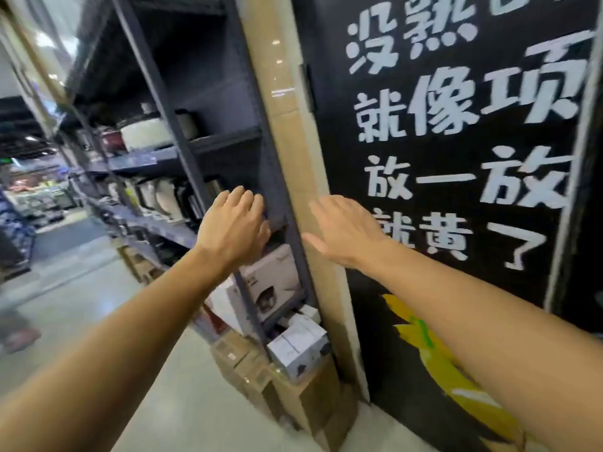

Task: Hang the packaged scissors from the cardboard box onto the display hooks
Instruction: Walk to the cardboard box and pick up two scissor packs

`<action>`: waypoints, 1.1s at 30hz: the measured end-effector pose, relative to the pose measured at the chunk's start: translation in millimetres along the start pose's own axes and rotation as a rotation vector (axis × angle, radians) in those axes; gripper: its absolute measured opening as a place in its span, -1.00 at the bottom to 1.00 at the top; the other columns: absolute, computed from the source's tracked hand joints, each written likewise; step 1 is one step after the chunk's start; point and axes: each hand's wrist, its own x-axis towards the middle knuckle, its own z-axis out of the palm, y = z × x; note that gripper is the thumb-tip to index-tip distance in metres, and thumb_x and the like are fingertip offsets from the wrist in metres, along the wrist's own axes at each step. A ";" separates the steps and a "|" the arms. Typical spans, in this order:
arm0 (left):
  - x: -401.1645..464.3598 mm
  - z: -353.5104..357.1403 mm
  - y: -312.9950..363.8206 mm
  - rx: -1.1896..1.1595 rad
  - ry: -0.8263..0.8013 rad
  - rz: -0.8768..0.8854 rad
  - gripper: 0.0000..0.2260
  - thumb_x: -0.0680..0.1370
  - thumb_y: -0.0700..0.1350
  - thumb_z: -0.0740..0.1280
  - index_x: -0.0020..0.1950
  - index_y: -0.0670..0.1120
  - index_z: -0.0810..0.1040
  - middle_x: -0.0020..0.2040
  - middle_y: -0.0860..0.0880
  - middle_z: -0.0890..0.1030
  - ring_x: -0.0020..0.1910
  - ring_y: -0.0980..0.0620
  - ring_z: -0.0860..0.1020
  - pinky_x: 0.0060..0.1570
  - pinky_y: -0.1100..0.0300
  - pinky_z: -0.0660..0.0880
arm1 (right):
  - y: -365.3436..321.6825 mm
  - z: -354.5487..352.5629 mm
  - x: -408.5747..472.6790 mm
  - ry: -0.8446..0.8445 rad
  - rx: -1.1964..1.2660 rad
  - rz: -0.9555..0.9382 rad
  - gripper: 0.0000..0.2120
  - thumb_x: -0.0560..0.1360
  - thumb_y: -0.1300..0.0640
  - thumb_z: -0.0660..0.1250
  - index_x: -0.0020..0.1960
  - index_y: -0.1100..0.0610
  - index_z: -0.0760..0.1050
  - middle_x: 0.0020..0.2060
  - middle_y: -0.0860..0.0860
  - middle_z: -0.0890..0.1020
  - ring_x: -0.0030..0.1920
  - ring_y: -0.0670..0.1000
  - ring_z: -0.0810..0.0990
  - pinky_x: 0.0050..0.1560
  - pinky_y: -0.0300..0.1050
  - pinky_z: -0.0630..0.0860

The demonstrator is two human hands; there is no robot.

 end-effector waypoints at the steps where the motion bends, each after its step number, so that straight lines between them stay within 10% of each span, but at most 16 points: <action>1: -14.1 7.4 -23.2 0.043 -0.043 -0.049 -0.71 0.50 0.02 0.23 0.04 -0.19 0.50 -0.04 -0.17 0.58 0.05 -0.20 0.51 0.07 -0.05 0.45 | -19.9 8.8 16.4 -0.020 0.009 -0.037 -0.48 0.56 -0.19 0.16 0.30 0.20 0.37 0.19 0.15 0.50 0.21 0.18 0.47 0.20 0.06 0.40; 16: -196.2 152.5 -352.9 0.097 -0.205 -0.455 -0.69 0.57 0.01 0.16 0.14 -0.16 0.52 0.11 -0.16 0.60 0.14 -0.17 0.53 0.15 -0.01 0.46 | -364.8 131.3 253.2 -0.083 0.255 -0.296 -0.40 0.59 -0.19 0.12 0.46 0.18 0.19 0.34 0.11 0.43 0.33 0.15 0.39 0.20 0.04 0.41; 33: -242.8 397.4 -552.0 0.153 -0.479 -0.584 -0.68 0.60 0.04 0.14 0.15 -0.17 0.48 0.13 -0.16 0.55 0.16 -0.15 0.49 0.18 0.04 0.37 | -546.0 345.6 478.0 -0.197 0.307 -0.491 -0.48 0.58 -0.21 0.11 0.33 0.17 0.33 0.21 0.14 0.53 0.23 0.18 0.49 0.19 0.08 0.40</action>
